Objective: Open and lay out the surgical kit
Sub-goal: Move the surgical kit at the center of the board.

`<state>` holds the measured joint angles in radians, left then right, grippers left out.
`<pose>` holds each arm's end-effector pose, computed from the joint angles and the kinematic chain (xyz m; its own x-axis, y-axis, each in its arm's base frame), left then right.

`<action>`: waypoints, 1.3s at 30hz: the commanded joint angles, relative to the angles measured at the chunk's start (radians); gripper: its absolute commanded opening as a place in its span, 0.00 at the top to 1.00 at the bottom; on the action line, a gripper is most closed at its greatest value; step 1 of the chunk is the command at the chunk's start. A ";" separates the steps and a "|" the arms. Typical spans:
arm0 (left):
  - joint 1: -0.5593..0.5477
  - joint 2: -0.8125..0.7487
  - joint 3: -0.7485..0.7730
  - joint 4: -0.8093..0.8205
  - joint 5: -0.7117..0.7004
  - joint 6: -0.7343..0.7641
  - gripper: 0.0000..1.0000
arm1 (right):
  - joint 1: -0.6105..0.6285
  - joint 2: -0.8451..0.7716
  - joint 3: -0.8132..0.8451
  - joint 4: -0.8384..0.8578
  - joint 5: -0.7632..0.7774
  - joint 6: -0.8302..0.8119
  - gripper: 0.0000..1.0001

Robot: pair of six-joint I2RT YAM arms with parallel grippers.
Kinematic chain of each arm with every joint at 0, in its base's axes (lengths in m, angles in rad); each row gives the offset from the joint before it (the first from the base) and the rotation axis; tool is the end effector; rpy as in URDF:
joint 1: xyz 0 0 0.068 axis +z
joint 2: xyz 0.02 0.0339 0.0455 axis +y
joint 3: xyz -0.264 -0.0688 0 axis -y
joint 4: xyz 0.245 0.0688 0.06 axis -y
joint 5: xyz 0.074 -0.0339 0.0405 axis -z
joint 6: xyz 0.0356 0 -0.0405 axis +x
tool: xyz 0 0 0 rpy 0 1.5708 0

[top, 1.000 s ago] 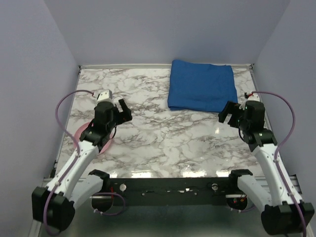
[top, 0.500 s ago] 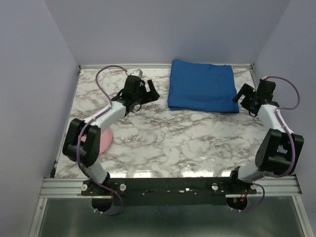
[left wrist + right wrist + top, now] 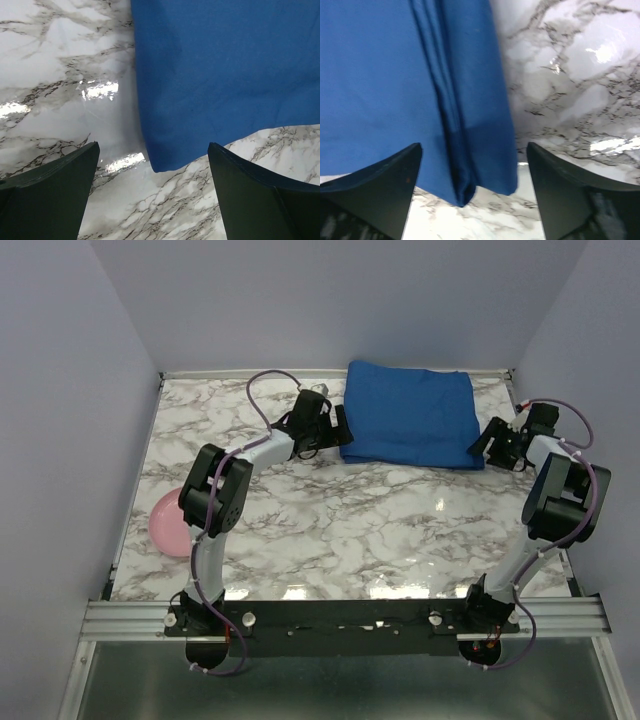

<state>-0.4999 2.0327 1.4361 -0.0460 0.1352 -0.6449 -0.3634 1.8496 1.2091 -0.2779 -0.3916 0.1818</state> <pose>0.4027 -0.2254 0.1963 -0.7628 -0.2621 -0.5912 0.1391 0.8263 -0.5458 0.3692 -0.1259 0.1841 -0.7103 0.4489 -0.5423 0.2444 0.8796 0.4080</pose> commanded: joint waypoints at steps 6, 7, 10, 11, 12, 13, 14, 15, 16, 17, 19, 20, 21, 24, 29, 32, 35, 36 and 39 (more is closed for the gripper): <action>-0.014 0.075 0.102 -0.045 0.009 0.014 0.01 | -0.017 0.079 0.066 -0.063 -0.082 -0.110 0.66; -0.014 0.075 0.106 -0.046 0.007 0.016 0.01 | -0.017 0.080 0.073 -0.075 -0.084 -0.119 0.71; -0.014 0.083 0.110 -0.046 0.003 0.022 0.01 | -0.017 0.083 0.076 -0.084 -0.087 -0.127 0.85; -0.014 0.089 0.115 -0.051 0.004 0.022 0.01 | -0.017 0.083 0.076 -0.084 -0.096 -0.128 0.90; -0.014 0.093 0.119 -0.055 0.004 0.027 0.01 | -0.017 0.085 0.076 -0.083 -0.105 -0.130 0.92; -0.014 0.101 0.135 -0.061 0.009 0.027 0.01 | -0.017 0.085 0.076 -0.084 -0.113 -0.130 0.94; -0.014 0.118 0.142 -0.074 0.015 0.027 0.01 | -0.017 0.085 0.076 -0.084 -0.121 -0.131 0.99; -0.014 0.127 0.153 -0.080 0.026 0.027 0.01 | -0.017 0.083 0.076 -0.084 -0.122 -0.131 0.99; -0.015 0.133 0.168 -0.086 0.033 0.025 0.01 | -0.017 0.082 0.075 -0.086 -0.124 -0.131 0.99; -0.017 0.145 0.173 -0.097 0.050 0.024 0.01 | -0.017 0.082 0.073 -0.086 -0.122 -0.131 0.99; -0.022 0.150 0.173 -0.098 0.066 0.019 0.01 | -0.017 0.076 0.069 -0.087 -0.121 -0.131 0.99; -0.025 0.155 0.169 -0.103 0.082 0.018 0.02 | -0.017 0.074 0.067 -0.086 -0.122 -0.130 0.99; -0.028 0.156 0.165 -0.104 0.090 0.014 0.05 | -0.017 0.073 0.064 -0.084 -0.122 -0.128 0.99; -0.032 0.169 0.152 -0.110 0.110 0.001 0.16 | -0.017 0.065 0.056 -0.078 -0.130 -0.120 0.99; -0.037 0.190 0.149 -0.117 0.129 -0.018 0.47 | -0.017 0.054 0.033 -0.064 -0.139 -0.102 0.99; -0.043 0.179 0.141 -0.120 0.124 -0.016 0.74 | -0.017 0.042 0.014 -0.057 -0.132 -0.091 0.99; -0.049 0.155 0.121 -0.133 0.107 -0.010 0.94 | -0.017 0.016 -0.015 -0.052 -0.127 -0.068 0.99; -0.052 0.146 0.113 -0.137 0.104 -0.009 1.00 | -0.017 0.008 -0.025 -0.052 -0.121 -0.064 0.99; -0.063 0.100 0.061 -0.141 0.084 -0.006 1.00 | -0.017 -0.033 -0.069 -0.064 -0.089 -0.048 0.99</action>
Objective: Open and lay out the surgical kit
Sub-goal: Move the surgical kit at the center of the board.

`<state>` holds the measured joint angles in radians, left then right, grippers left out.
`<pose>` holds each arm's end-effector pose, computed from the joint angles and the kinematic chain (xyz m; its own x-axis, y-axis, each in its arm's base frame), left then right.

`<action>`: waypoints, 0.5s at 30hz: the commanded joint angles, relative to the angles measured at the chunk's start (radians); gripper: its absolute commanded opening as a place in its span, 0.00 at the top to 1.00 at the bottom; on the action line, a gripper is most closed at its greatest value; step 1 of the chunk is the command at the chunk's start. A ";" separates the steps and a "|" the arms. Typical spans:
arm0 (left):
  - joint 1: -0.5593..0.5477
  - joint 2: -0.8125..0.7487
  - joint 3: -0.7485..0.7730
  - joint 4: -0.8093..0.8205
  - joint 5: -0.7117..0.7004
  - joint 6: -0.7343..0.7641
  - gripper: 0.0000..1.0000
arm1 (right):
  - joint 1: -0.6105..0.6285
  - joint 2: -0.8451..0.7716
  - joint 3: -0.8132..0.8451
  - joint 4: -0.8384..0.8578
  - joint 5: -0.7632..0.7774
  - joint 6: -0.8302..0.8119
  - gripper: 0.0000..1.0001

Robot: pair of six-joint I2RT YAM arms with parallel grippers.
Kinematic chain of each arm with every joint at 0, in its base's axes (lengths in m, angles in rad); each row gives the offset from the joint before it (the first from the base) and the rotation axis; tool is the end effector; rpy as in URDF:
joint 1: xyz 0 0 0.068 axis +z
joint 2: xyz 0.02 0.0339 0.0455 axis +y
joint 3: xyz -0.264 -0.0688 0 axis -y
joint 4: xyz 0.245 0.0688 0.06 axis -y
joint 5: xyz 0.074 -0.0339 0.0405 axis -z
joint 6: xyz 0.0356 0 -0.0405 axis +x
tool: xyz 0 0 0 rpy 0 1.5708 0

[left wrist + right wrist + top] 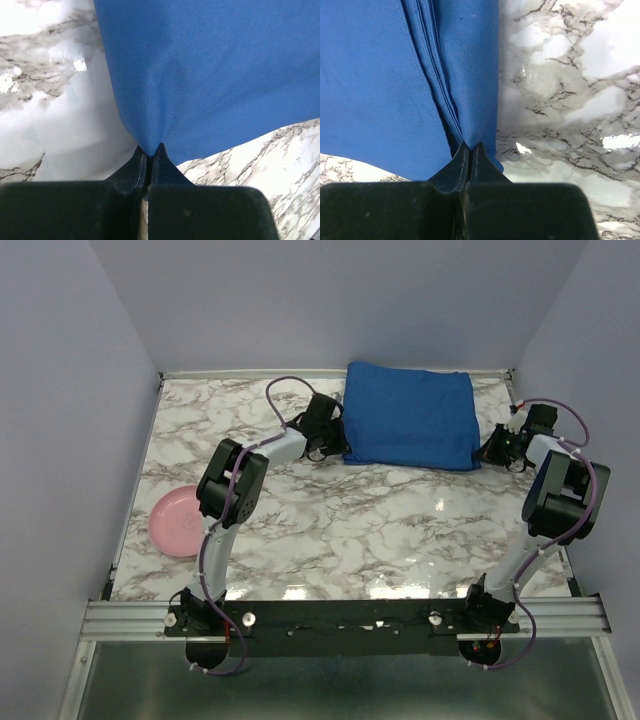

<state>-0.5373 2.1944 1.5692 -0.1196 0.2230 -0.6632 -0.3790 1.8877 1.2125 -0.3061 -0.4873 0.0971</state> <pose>0.4151 -0.2565 0.1594 -0.8522 -0.1912 -0.4871 0.1449 0.8082 -0.5708 0.3682 -0.1287 0.1704 -0.7603 0.3950 -0.5156 0.1595 0.8831 0.4413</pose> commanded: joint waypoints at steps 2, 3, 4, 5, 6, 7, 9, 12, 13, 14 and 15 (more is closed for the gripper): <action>-0.035 -0.103 -0.122 -0.080 -0.017 0.019 1.00 | -0.001 -0.122 -0.108 -0.044 0.024 0.056 0.99; -0.047 -0.117 -0.141 -0.089 -0.025 0.022 1.00 | -0.001 -0.148 -0.160 -0.044 0.030 0.067 0.99; -0.055 -0.134 -0.182 -0.098 -0.033 0.025 1.00 | -0.001 -0.172 -0.188 -0.039 0.038 0.094 0.99; -0.061 -0.174 -0.208 -0.112 -0.039 0.028 1.00 | -0.001 -0.232 -0.217 -0.034 0.044 0.110 0.99; -0.069 -0.195 -0.236 -0.117 -0.053 0.027 1.00 | -0.001 -0.263 -0.252 -0.033 0.053 0.124 0.99; -0.082 -0.221 -0.306 -0.118 -0.060 0.022 1.00 | -0.001 -0.292 -0.315 -0.036 0.059 0.148 0.99; -0.101 -0.312 -0.383 -0.118 -0.091 -0.002 1.00 | -0.001 -0.393 -0.382 -0.047 0.088 0.167 0.99; -0.141 -0.439 -0.538 -0.132 -0.128 -0.050 1.00 | -0.001 -0.539 -0.501 -0.085 0.146 0.185 0.99; -0.154 -0.471 -0.617 -0.132 -0.146 -0.065 1.00 | -0.001 -0.574 -0.533 -0.111 0.163 0.185 0.99; -0.179 -0.536 -0.659 -0.132 -0.154 -0.079 1.00 | -0.001 -0.607 -0.582 -0.125 0.176 0.185 0.99; -0.196 -0.567 -0.696 -0.133 -0.158 -0.097 1.00 | -0.001 -0.686 -0.609 -0.140 0.206 0.205 0.99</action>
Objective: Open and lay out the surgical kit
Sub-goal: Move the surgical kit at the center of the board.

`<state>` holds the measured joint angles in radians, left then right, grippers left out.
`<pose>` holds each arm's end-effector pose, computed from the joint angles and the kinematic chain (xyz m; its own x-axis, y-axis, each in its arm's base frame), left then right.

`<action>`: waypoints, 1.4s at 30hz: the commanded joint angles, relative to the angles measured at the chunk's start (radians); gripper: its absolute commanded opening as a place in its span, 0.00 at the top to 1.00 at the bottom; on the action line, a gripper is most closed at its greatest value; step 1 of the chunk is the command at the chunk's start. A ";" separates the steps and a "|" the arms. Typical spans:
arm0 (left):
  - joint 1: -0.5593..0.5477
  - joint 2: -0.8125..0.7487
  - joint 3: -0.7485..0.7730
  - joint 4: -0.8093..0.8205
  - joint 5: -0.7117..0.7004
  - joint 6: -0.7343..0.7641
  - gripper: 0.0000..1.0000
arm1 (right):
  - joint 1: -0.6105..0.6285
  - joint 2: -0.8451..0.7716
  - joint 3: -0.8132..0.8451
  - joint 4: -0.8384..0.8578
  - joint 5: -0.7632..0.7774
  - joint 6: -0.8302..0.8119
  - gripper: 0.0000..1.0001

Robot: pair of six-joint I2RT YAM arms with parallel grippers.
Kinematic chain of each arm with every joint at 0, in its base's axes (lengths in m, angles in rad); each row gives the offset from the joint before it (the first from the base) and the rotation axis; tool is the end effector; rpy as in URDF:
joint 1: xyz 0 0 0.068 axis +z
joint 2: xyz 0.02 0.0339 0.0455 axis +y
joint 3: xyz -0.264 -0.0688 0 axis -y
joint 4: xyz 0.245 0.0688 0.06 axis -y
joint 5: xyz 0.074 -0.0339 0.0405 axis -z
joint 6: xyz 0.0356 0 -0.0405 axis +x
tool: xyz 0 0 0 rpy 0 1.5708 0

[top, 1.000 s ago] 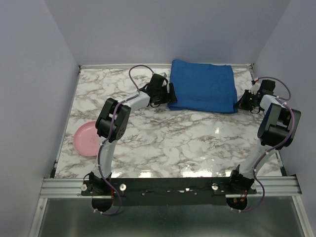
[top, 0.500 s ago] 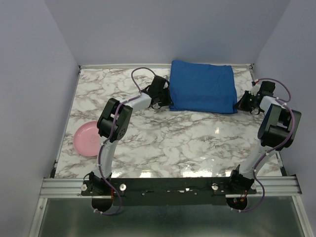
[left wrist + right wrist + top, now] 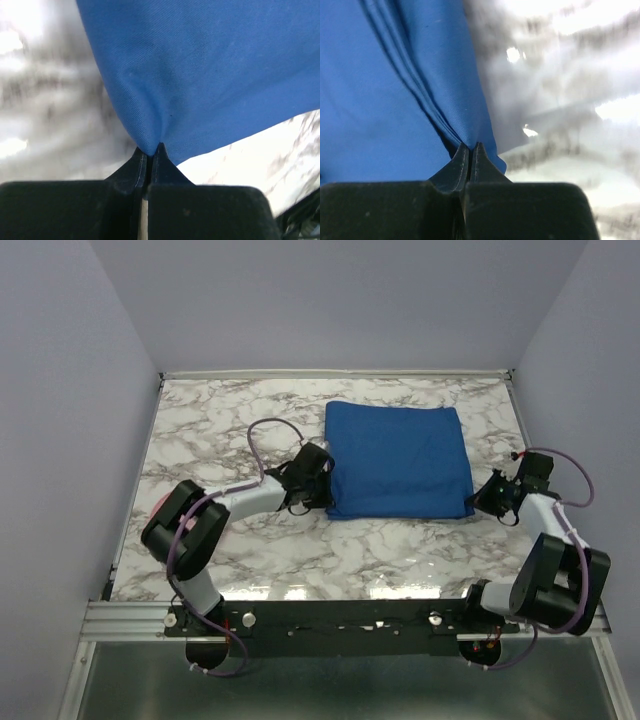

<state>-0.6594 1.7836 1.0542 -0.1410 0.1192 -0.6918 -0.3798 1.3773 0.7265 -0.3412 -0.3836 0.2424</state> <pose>0.2890 -0.2293 0.1694 -0.8921 -0.1099 -0.4383 0.1296 0.8670 -0.4812 0.2455 -0.0837 0.1823 -0.7179 0.5262 -0.4558 0.3358 0.8352 0.4354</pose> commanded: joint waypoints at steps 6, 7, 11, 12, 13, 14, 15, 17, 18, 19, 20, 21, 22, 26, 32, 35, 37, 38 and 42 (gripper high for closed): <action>-0.222 -0.374 -0.388 -0.146 -0.139 -0.193 1.00 | 0.001 -0.394 -0.180 -0.231 0.077 0.155 0.99; -0.239 -0.400 -0.417 -0.160 -0.153 -0.205 1.00 | 0.001 -0.455 -0.182 -0.245 0.060 0.197 0.99; -0.287 -0.559 -0.476 -0.245 -0.230 -0.270 1.00 | 0.001 -0.558 -0.199 -0.338 0.026 0.290 0.99; -0.289 -0.582 -0.487 -0.253 -0.240 -0.276 1.00 | 0.001 -0.570 -0.202 -0.361 0.028 0.296 0.99; -0.290 -0.604 -0.508 -0.258 -0.242 -0.279 1.00 | 0.001 -0.584 -0.199 -0.396 0.017 0.310 0.98; -0.290 -0.634 -0.516 -0.267 -0.245 -0.284 1.00 | 0.001 -0.618 -0.196 -0.419 0.012 0.325 0.96; -0.290 -0.644 -0.523 -0.270 -0.248 -0.287 1.00 | 0.001 -0.635 -0.194 -0.441 0.029 0.334 0.94; -0.292 -0.650 -0.537 -0.269 -0.248 -0.287 1.00 | 0.001 -0.675 -0.200 -0.492 0.052 0.339 0.89; -0.292 -0.645 -0.540 -0.266 -0.247 -0.282 0.98 | 0.001 -0.711 -0.203 -0.507 0.067 0.342 0.86; -0.290 -0.642 -0.542 -0.266 -0.240 -0.278 0.98 | 0.001 -0.725 -0.210 -0.527 0.066 0.347 0.83; -0.290 -0.633 -0.542 -0.261 -0.239 -0.275 0.98 | 0.002 -0.738 -0.210 -0.536 0.071 0.348 0.80; -0.290 -0.627 -0.543 -0.259 -0.236 -0.275 0.97 | 0.001 -0.760 -0.203 -0.544 0.081 0.351 0.79; -0.292 -0.625 -0.540 -0.261 -0.231 -0.270 0.97 | 0.002 -0.767 -0.194 -0.565 0.094 0.353 0.77; -0.292 -0.636 -0.528 -0.281 -0.249 -0.267 0.82 | 0.002 -0.790 -0.162 -0.591 0.117 0.340 0.49; -0.290 -0.690 -0.420 -0.400 -0.346 -0.233 0.15 | 0.007 -0.810 -0.079 -0.602 0.109 0.270 0.10; -0.269 -0.710 -0.338 -0.480 -0.432 -0.223 0.01 | 0.038 -0.793 -0.001 -0.601 0.123 0.201 0.03; -0.206 -0.714 -0.304 -0.512 -0.467 -0.204 0.01 | 0.061 -0.776 0.027 -0.592 0.115 0.169 0.01; -0.177 -0.719 -0.281 -0.532 -0.472 -0.198 0.01 | 0.070 -0.767 0.048 -0.587 0.109 0.149 0.00; 0.015 -0.734 -0.279 -0.551 -0.460 -0.166 0.01 | 0.125 -0.695 0.073 -0.542 0.063 0.097 0.00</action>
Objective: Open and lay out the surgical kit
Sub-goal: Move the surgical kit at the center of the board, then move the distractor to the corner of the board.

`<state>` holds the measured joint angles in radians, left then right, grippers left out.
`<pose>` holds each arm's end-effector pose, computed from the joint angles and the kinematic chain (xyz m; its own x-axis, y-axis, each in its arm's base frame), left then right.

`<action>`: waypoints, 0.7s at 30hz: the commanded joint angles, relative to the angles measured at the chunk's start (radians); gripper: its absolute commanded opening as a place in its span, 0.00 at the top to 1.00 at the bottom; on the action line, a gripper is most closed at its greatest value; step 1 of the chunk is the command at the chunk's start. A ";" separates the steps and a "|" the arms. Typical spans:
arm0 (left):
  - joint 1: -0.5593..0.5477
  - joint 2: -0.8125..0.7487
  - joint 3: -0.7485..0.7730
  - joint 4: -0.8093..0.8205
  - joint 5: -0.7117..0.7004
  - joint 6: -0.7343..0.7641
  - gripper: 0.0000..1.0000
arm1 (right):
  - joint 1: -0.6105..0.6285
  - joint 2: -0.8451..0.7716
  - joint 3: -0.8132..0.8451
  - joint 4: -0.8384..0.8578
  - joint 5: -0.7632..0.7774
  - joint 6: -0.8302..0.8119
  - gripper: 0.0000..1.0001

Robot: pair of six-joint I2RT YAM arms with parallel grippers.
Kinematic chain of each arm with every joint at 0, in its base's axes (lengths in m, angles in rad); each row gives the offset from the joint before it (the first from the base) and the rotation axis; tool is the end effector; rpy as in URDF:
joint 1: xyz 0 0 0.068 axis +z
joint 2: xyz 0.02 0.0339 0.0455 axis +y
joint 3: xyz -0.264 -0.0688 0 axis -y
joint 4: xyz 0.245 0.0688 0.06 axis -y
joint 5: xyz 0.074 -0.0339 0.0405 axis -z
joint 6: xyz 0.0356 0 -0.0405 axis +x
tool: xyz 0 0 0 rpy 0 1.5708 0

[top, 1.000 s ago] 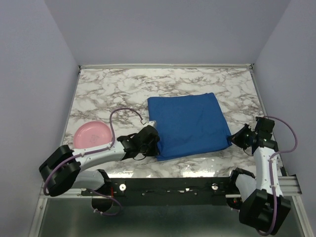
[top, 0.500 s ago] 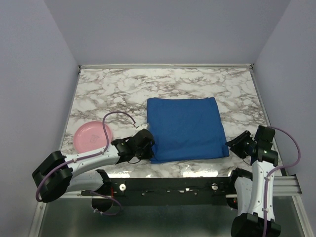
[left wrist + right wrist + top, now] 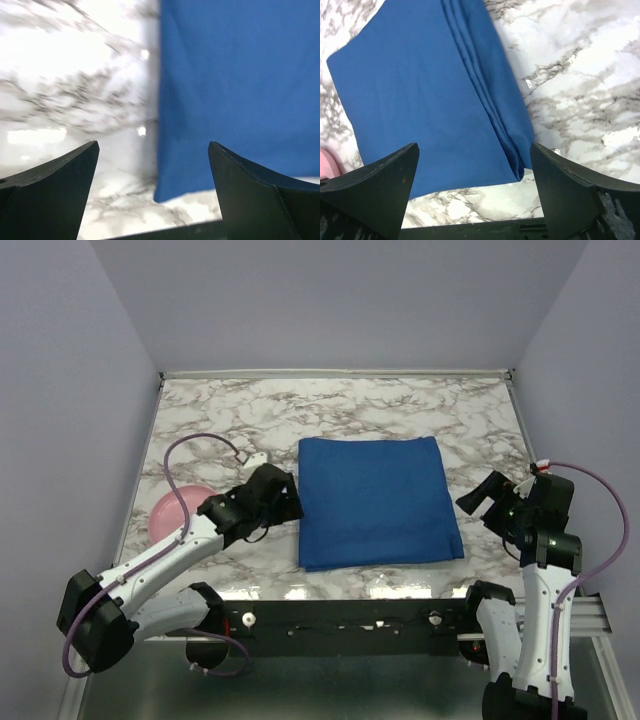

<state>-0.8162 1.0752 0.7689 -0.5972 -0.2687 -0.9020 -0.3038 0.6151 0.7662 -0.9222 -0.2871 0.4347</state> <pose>0.1529 -0.1488 0.2440 -0.7964 -0.2572 -0.5473 -0.0564 0.9327 -0.3562 0.1129 -0.0248 0.2867 -0.5639 0.6001 -0.5673 0.3645 0.7973 0.4810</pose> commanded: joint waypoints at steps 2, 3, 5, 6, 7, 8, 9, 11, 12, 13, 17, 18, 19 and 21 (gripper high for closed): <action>0.272 -0.032 -0.008 -0.107 -0.101 0.058 0.01 | 0.078 0.095 0.036 0.065 -0.040 -0.143 0.00; 0.308 -0.032 -0.010 -0.118 -0.115 0.058 0.01 | 0.083 0.107 0.038 0.068 -0.044 -0.160 0.00; 0.383 -0.031 -0.016 -0.128 -0.132 0.066 0.01 | 0.123 0.136 0.038 0.077 -0.027 -0.188 0.00; 0.455 -0.031 -0.022 -0.127 -0.132 0.071 0.01 | 0.146 0.143 0.036 0.085 -0.015 -0.194 0.00; 0.498 -0.028 -0.026 -0.119 -0.127 0.080 0.01 | 0.182 0.150 0.027 0.101 -0.023 -0.194 0.00; 0.535 -0.017 -0.040 -0.093 -0.110 0.092 0.01 | 0.196 0.161 0.019 0.114 -0.035 -0.194 0.00; 0.605 -0.008 -0.045 -0.081 -0.100 0.095 0.01 | 0.210 0.164 0.009 0.129 -0.059 -0.194 0.00; 0.664 0.046 -0.046 -0.035 -0.084 0.101 0.01 | 0.247 0.179 -0.024 0.163 -0.070 -0.195 0.00; 0.695 0.069 -0.040 -0.018 -0.064 0.104 0.01 | 0.258 0.184 -0.036 0.169 -0.072 -0.195 0.00; 0.742 0.092 -0.036 -0.001 -0.050 0.104 0.01 | 0.275 0.186 -0.044 0.181 -0.076 -0.194 0.00; 0.807 0.239 0.016 0.104 -0.017 0.095 0.01 | 0.333 0.186 -0.054 0.194 -0.093 -0.198 0.00; 0.807 0.264 0.027 0.125 -0.020 0.095 0.01 | 0.342 0.180 -0.054 0.194 -0.092 -0.198 0.00; 0.837 0.288 0.038 0.141 -0.015 0.100 0.01 | 0.350 0.175 -0.057 0.197 -0.092 -0.200 0.00; 0.858 0.366 0.081 0.194 -0.004 0.113 0.01 | 0.356 0.164 -0.068 0.203 -0.096 -0.198 0.00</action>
<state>-0.0032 1.3388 0.7677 -0.5453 -0.3077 -0.8116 0.0242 0.8059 0.7151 -0.7708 -0.3523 0.2565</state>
